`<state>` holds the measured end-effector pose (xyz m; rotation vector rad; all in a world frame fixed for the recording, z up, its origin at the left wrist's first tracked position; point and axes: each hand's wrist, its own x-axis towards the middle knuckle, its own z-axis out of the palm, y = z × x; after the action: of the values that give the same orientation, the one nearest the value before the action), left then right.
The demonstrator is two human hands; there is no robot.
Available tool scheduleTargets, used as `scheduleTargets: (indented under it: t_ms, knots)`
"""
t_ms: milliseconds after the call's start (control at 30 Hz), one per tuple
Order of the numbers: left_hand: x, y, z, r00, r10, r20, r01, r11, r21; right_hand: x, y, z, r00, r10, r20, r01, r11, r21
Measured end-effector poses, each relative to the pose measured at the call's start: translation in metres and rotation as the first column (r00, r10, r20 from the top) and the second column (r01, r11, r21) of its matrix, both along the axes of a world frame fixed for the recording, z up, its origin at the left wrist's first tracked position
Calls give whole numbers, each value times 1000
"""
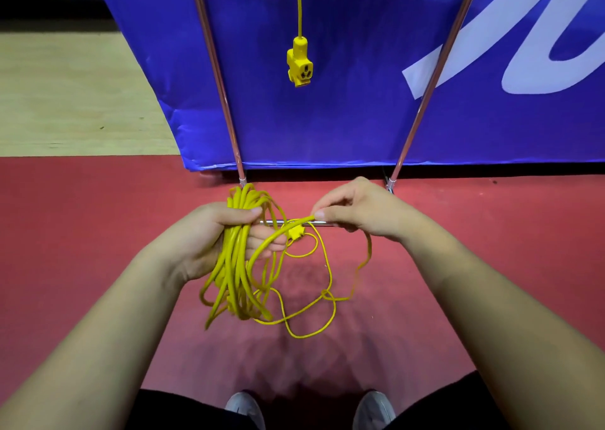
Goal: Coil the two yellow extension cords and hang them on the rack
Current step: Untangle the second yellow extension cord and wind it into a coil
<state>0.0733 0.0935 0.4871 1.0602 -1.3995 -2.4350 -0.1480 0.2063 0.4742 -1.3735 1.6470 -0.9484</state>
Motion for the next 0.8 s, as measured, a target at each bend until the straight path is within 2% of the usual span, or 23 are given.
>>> scheduleTargets:
  t_ms: [133, 233, 300, 400, 467, 533, 633, 700, 800]
  knots:
    - [-2, 8, -3, 996, -87, 17, 87, 995, -57, 26, -5, 20, 988, 104, -113, -109, 993, -41]
    - [-4, 9, -2, 993, -118, -30, 115, 991, -69, 40, -12, 20, 990, 125, -70, -133, 985, -111]
    - [-3, 4, 0, 994, -47, -98, 49, 999, 24, 29, -12, 10, 990, 123, -65, -126, 991, -43]
    - [0, -5, 5, 981, 85, -174, -59, 987, 147, -3, 1, -25, 981, 168, -95, -151, 975, 164]
    - [3, -7, 6, 984, 97, -148, -80, 989, 121, -20, 10, -44, 1000, 14, 19, -18, 984, 179]
    - [3, -5, 5, 995, 63, -75, -60, 997, 37, -27, 12, -47, 968, -167, 189, 145, 982, 121]
    - [1, -4, 0, 998, 43, 54, -43, 999, -2, -25, 7, -34, 920, -249, 304, 251, 967, 33]
    - [1, -5, -1, 998, 32, 60, -34, 999, 39, -18, 3, -23, 943, -203, 262, 212, 977, -5]
    - [2, -2, -2, 999, -3, 44, 1, 1000, 24, 5, -2, -3, 994, -66, 92, 70, 997, -42]
